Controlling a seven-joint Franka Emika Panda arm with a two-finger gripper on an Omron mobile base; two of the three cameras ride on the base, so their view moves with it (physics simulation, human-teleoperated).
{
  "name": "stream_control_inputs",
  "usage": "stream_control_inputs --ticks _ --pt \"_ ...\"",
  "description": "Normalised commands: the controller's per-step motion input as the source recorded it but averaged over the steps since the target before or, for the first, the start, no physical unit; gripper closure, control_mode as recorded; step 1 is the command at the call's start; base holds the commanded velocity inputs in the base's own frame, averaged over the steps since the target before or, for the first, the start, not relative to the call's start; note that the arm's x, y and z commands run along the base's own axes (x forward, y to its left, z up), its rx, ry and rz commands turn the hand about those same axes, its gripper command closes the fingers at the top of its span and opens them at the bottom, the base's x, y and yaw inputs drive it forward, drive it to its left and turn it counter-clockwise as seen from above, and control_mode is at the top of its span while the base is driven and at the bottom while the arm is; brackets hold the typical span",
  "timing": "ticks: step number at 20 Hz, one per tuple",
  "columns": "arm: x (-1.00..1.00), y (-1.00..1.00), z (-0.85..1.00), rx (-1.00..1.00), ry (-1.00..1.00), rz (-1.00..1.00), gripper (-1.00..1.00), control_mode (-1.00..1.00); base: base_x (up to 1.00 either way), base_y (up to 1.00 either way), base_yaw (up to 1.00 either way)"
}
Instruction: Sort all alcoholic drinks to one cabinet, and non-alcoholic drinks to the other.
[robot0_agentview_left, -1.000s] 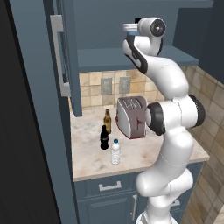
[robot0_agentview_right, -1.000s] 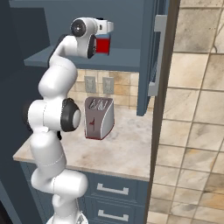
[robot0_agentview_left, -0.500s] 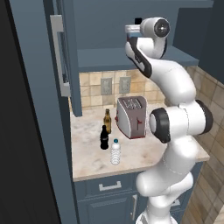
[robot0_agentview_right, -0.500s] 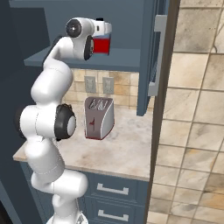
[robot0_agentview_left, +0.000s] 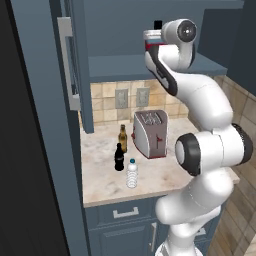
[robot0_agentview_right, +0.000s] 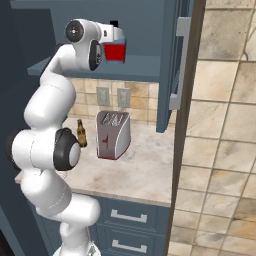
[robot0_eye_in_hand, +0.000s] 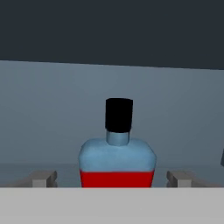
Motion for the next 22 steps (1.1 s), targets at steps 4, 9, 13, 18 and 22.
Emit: stream_control_inputs --ticks 4,9,13,18,22 --pt "-0.41 0.05 0.0 0.01 0.03 -0.02 -1.0 -1.0 0.0 0.0 0.0" --pt "-0.48 0.05 0.0 0.02 0.01 -0.03 -1.0 -1.0 0.0 0.0 0.0" --pt "-0.52 0.07 0.0 0.03 0.01 -0.03 -1.0 -1.0 0.0 0.0 0.0" --pt "-0.53 0.05 0.0 0.06 0.05 -0.02 -1.0 -1.0 0.0 0.0 0.0" --pt "-0.52 0.05 0.0 0.07 0.11 -0.01 -1.0 -1.0 0.0 0.0 0.0"
